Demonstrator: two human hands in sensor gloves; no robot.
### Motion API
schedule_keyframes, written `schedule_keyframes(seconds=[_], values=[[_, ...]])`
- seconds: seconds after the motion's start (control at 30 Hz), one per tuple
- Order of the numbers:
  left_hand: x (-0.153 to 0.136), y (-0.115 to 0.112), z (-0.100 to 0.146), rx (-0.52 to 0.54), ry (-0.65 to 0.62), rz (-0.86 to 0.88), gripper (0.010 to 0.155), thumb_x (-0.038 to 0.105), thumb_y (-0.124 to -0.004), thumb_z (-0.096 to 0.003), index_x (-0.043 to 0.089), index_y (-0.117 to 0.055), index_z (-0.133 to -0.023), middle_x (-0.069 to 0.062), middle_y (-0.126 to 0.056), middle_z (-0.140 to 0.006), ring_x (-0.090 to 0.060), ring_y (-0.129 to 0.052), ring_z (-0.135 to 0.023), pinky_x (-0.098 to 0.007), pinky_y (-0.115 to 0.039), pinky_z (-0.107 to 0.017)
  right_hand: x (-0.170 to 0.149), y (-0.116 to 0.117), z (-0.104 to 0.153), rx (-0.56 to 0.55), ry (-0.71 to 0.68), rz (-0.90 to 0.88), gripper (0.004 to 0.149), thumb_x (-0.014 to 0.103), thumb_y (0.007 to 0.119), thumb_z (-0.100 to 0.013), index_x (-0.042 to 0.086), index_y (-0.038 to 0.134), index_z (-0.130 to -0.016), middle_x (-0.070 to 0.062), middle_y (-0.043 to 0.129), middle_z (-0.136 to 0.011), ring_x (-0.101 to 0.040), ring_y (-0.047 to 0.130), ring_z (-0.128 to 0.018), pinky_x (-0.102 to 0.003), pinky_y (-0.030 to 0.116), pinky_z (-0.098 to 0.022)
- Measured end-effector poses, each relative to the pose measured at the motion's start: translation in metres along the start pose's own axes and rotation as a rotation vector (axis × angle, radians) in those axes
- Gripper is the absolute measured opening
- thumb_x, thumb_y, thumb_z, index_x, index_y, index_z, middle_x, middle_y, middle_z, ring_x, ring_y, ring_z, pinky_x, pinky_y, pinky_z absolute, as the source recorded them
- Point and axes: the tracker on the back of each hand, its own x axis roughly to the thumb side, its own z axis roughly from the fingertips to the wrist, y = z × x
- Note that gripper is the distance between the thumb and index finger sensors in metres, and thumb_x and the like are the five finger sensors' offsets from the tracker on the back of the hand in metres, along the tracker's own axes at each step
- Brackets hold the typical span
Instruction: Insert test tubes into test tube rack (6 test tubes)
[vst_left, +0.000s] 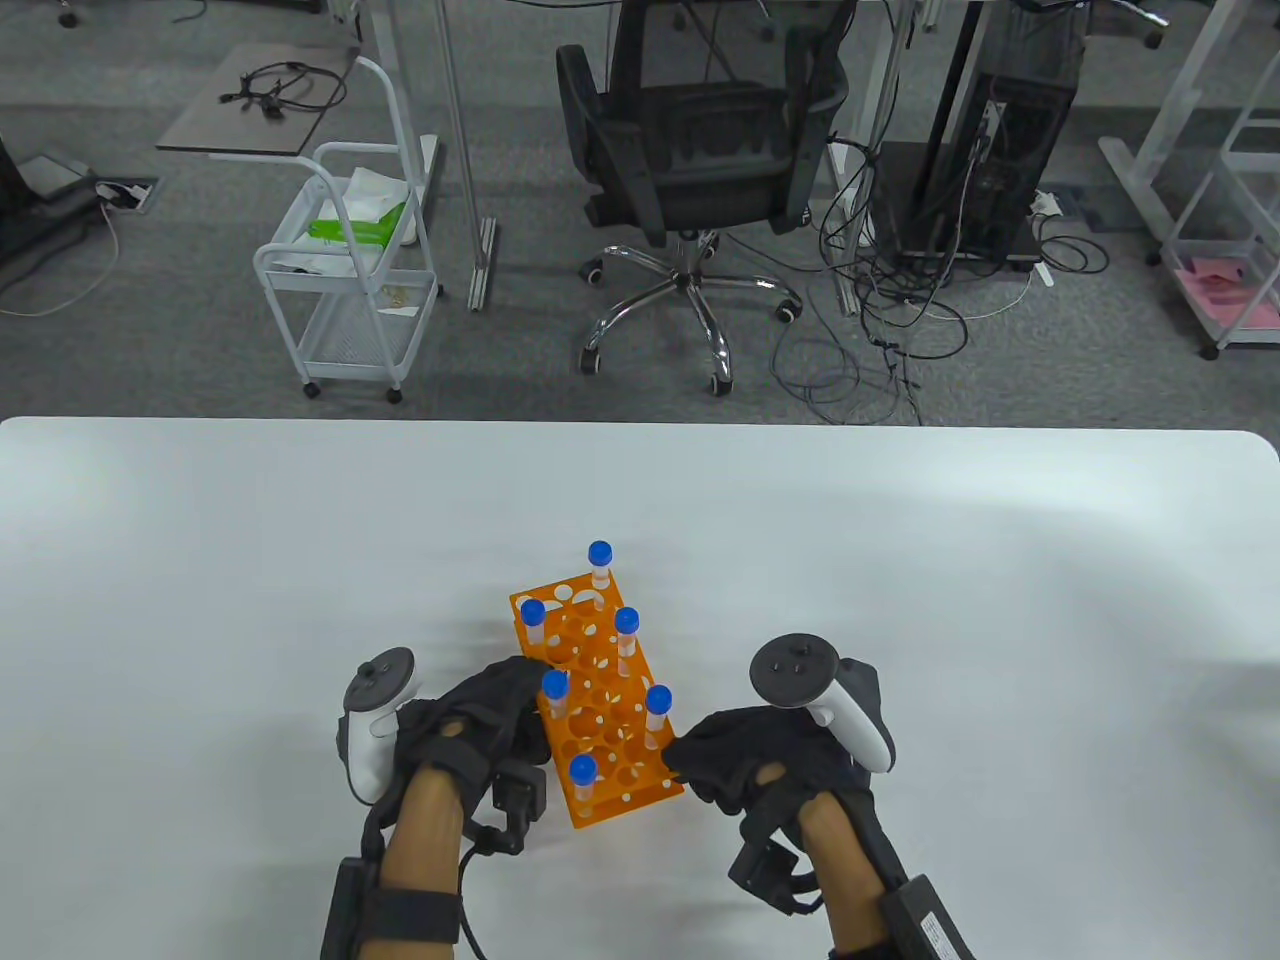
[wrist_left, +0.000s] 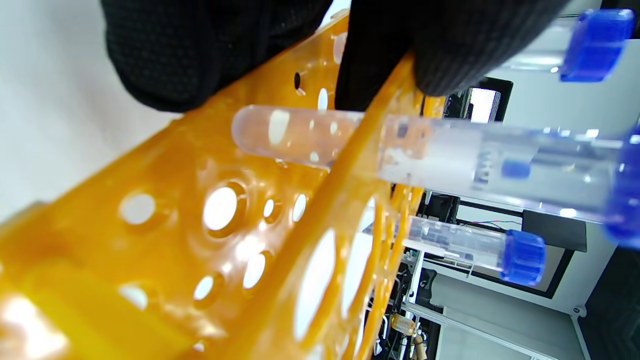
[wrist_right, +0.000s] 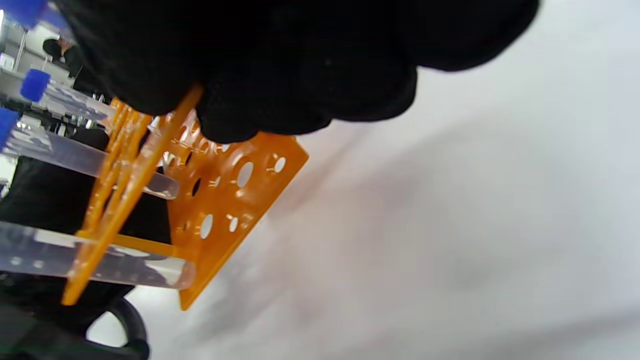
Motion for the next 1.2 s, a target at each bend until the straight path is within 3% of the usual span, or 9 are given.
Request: schedule_keyframes(seconds=[0.27, 0.5, 0.8, 1.2], values=[[0.019, -0.017, -0.021, 0.001, 0.02, -0.049, 0.041, 0.047, -0.08, -0.046, 0.024, -0.094, -0.077, -0.023, -0.072, -0.103, -0.039, -0.09, -0.078, -0.05, -0.082, -0.05, -0.024, -0.016, -0.011, 0.022, 0.002, -0.148, 0.041, 0.052, 0.085, -0.045, 0.026, 0.091, -0.075, -0.001, 0.098, -0.066, -0.019, 0.098, -0.045, -0.041, 0.085, -0.038], [0.042, -0.029, -0.05, -0.026, 0.083, -0.228, 0.041, 0.045, -0.08, -0.047, 0.024, -0.093, -0.08, -0.018, -0.049, -0.113, -0.035, -0.073, -0.089, -0.052, -0.072, -0.059, -0.043, -0.026, -0.022, -0.003, 0.044, -0.237, 0.04, 0.052, 0.085, -0.044, 0.028, 0.091, -0.076, 0.0, 0.097, -0.067, -0.018, 0.098, -0.047, -0.04, 0.084, -0.039], [0.047, -0.042, -0.088, -0.034, 0.145, -0.394, 0.042, 0.045, -0.08, -0.0465, 0.022, -0.095, -0.079, -0.015, -0.059, -0.104, -0.029, -0.074, -0.081, -0.048, -0.071, -0.058, -0.06, -0.027, -0.034, -0.057, 0.135, -0.229, 0.04, 0.052, 0.085, -0.044, 0.029, 0.09, -0.076, 0.001, 0.096, -0.068, -0.017, 0.097, -0.049, -0.039, 0.084, -0.041], [0.039, -0.048, -0.111, -0.058, 0.172, -0.445, 0.043, 0.043, -0.081, -0.0465, 0.02, -0.095, -0.079, -0.019, -0.065, -0.099, -0.027, -0.077, -0.076, -0.046, -0.073, -0.054, -0.066, -0.024, -0.041, -0.083, 0.192, -0.181, 0.04, 0.052, 0.085, -0.044, 0.028, 0.09, -0.076, 0.001, 0.096, -0.069, -0.017, 0.097, -0.049, -0.039, 0.084, -0.04]])
